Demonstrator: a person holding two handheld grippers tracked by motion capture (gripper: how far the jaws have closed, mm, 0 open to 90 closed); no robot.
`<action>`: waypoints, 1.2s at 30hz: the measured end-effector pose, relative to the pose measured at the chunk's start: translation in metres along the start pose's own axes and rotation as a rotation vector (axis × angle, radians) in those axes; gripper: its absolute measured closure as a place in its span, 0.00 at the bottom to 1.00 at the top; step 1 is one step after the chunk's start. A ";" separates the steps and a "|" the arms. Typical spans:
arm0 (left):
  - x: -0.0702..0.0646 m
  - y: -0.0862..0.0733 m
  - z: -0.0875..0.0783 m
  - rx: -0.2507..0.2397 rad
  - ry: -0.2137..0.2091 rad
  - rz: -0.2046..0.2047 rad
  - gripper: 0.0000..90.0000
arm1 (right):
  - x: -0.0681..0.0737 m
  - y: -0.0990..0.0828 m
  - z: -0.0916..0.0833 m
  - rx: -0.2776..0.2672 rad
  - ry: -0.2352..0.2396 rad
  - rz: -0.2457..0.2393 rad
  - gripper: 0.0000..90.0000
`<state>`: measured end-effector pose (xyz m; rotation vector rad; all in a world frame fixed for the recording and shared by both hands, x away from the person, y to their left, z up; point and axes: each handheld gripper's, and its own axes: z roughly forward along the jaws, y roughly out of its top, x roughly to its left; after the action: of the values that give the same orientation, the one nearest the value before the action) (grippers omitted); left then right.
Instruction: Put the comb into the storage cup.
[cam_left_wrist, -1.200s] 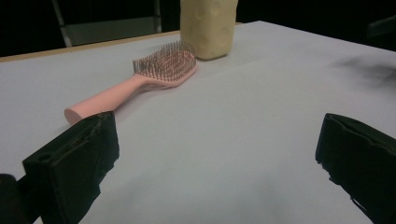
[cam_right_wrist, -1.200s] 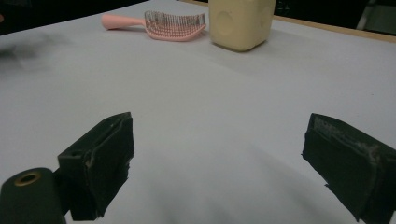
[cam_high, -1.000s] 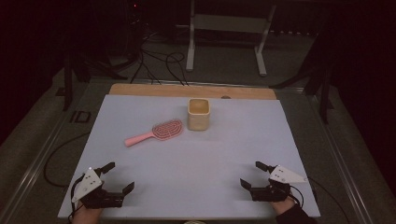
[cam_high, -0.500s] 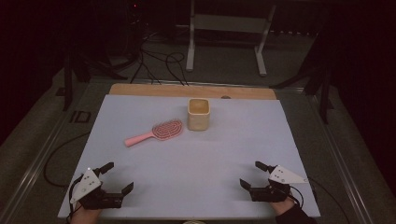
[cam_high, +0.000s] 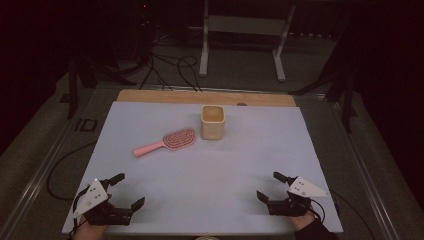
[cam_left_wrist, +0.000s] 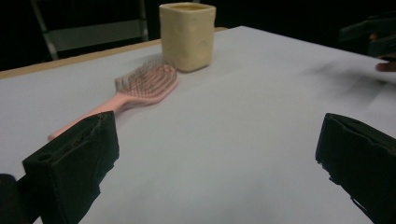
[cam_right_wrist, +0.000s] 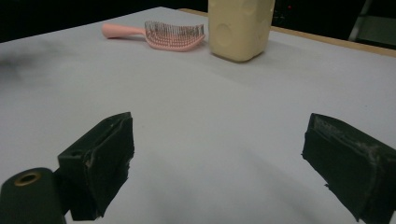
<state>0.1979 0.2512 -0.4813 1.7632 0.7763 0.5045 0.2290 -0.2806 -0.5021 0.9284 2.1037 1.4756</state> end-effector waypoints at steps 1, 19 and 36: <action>-0.001 0.002 0.000 0.004 -0.005 0.005 0.00 | 0.000 0.000 0.000 0.000 0.001 0.001 0.10; 0.011 0.042 -0.007 0.022 -0.066 -0.013 0.00 | 0.002 0.002 0.002 -0.001 0.006 -0.004 0.10; 0.025 0.068 0.004 0.069 -0.034 0.001 0.00 | 0.002 0.003 0.002 -0.005 0.006 -0.001 0.10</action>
<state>0.2357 0.2530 -0.4190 1.8315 0.7771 0.4515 0.2296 -0.2770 -0.5003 0.9220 2.1033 1.4843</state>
